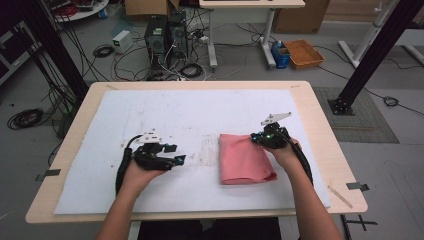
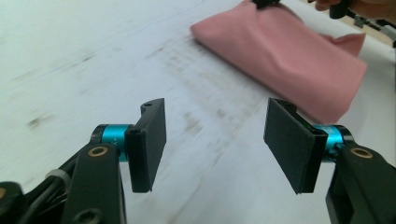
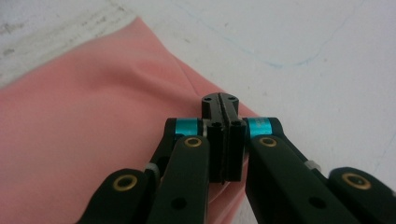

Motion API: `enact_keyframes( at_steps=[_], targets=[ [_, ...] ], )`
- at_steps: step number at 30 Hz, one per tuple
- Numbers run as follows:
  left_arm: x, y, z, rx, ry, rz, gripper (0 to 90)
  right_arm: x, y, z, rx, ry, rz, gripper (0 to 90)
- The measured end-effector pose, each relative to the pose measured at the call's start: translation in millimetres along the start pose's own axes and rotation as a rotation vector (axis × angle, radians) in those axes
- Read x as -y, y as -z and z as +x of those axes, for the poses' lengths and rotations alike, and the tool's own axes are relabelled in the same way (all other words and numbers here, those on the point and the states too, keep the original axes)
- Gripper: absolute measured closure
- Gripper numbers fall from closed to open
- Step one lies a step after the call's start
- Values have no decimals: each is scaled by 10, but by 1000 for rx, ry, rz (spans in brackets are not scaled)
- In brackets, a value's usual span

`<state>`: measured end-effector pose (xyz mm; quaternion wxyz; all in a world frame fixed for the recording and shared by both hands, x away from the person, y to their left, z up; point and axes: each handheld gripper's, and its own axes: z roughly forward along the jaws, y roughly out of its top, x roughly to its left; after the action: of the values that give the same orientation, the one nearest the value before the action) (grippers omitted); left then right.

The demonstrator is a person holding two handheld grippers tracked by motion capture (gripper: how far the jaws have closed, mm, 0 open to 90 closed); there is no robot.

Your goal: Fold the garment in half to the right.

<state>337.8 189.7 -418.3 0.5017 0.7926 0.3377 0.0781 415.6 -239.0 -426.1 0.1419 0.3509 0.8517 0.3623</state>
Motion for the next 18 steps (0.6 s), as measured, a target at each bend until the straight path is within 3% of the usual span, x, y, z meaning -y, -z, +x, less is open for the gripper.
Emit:
enact_keyframes(
  at_steps=[4, 7, 10, 13, 18],
  targets=[
    [108, 158, 152, -51, 58, -26, 391, 84, 28, -81, 63, -28, -8, 900],
    [128, 186, 184, -80, 66, -32, 391, 137, 53, -124, 75, -54, -19, 900],
    [151, 186, 186, -97, 53, -28, 392, 146, 130, -103, 39, -63, -74, 772],
    [189, 198, 214, -109, 62, -29, 392, 131, 278, -9, 37, -34, -133, 714],
    [206, 222, 231, -135, 65, -31, 391, 200, 429, 112, 21, -44, -185, 537]
  ],
)
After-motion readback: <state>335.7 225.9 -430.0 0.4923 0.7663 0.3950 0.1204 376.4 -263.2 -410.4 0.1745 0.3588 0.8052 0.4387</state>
